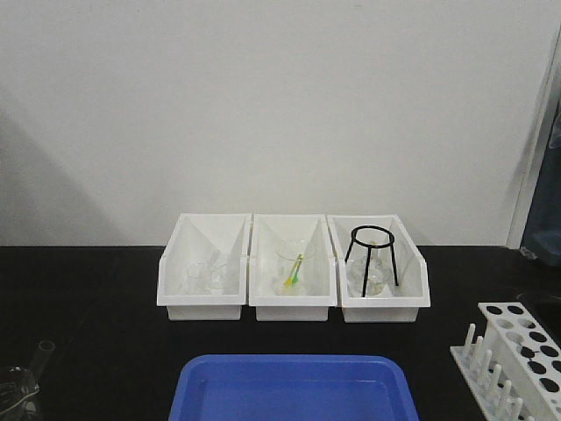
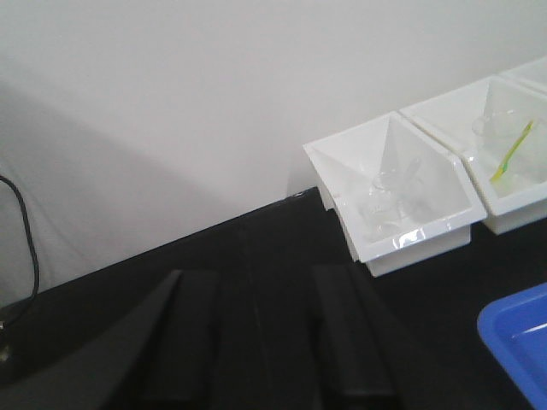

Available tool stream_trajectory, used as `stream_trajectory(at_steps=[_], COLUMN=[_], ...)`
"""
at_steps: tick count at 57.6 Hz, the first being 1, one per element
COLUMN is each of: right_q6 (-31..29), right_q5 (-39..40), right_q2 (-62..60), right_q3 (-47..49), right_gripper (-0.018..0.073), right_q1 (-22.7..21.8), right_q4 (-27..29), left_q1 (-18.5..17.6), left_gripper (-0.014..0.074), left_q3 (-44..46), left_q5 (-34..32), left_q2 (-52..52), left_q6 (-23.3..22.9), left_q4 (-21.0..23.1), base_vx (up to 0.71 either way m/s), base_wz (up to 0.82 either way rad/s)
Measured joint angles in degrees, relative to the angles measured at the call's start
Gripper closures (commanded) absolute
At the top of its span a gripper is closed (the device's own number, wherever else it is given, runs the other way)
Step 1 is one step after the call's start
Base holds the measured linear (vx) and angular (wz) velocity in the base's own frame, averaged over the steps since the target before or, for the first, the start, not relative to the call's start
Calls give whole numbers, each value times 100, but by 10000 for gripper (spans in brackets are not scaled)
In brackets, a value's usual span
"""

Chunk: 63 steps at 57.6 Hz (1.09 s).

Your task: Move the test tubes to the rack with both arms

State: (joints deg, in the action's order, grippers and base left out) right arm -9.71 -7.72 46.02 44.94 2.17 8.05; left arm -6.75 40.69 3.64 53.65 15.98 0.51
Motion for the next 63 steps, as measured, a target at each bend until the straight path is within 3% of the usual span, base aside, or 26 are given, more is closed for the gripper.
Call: stream_trajectory(at_steps=[7,14,32,44,54,63], right_q6=[0,0,-13,-476,-631,-638], right_q5=[184,258,300,384,599,686], right_q2=[0,0,51,349,754,1043], right_q3=[0,0,0,0,0,0], right_gripper=[-111,-104,7,74,89,89], right_q1=[0,0,0,0,0,0], right_q4=[0,0,-6,-21,-21,-21], left_q1=[0,0,0,0,0,0], left_gripper=[-50,-57,53,123,130,130], left_q3=[0,0,0,-327,-1314,-1836], left_q5=[-5,-32,-174,-450,-1439,-3226], left_q2=[258,584,1722,2068,2068,2292], left_q6=[236,279,606,686,882,1077], left_q4=[0,5,0,0,0,7], base_vx=[0,0,0,0,0,0], base_wz=[0,0,0,0,0,0])
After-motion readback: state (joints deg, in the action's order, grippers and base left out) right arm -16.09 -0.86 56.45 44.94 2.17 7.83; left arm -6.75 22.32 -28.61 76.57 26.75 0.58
